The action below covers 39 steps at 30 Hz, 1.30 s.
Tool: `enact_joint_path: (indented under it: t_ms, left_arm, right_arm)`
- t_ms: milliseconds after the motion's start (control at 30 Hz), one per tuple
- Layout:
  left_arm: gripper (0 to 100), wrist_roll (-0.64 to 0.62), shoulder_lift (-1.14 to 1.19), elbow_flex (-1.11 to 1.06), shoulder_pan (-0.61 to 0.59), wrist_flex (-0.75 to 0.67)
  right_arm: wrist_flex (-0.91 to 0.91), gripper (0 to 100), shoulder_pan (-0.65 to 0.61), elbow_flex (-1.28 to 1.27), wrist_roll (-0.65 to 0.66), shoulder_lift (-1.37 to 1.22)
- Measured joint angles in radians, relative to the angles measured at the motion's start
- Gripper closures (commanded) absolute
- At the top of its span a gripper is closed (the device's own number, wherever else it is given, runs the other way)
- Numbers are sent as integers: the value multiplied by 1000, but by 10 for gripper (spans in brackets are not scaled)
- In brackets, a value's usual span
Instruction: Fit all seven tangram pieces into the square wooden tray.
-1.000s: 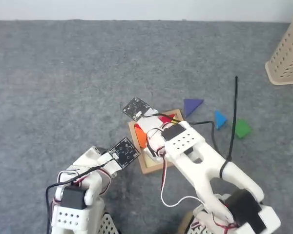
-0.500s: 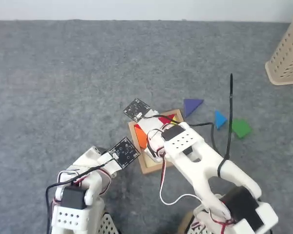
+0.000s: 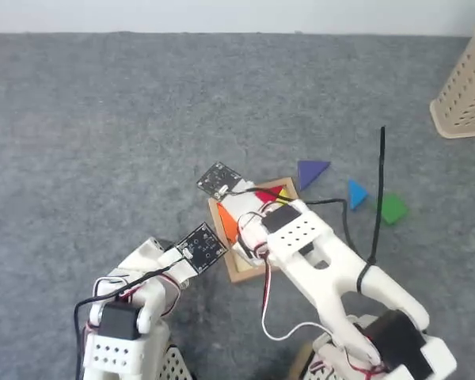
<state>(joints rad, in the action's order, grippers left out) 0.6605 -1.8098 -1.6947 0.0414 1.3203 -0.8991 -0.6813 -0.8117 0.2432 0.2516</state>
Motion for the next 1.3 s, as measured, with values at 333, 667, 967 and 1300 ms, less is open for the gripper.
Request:
enact_joint_path:
  t_ms: [333,667,967,1300]
  left_arm:
    - [973,0,0,0,-2,0]
    - [973,0,0,0,0,0]
    - [973,0,0,0,0,0]
    - [973,0,0,0,0,0]
  right_arm:
    - [2,876,26,0,0,0]
    - [41,876,26,0,0,-20]
    - [74,876,26,0,0,-80]
    - [74,908,26,0,0,-83]
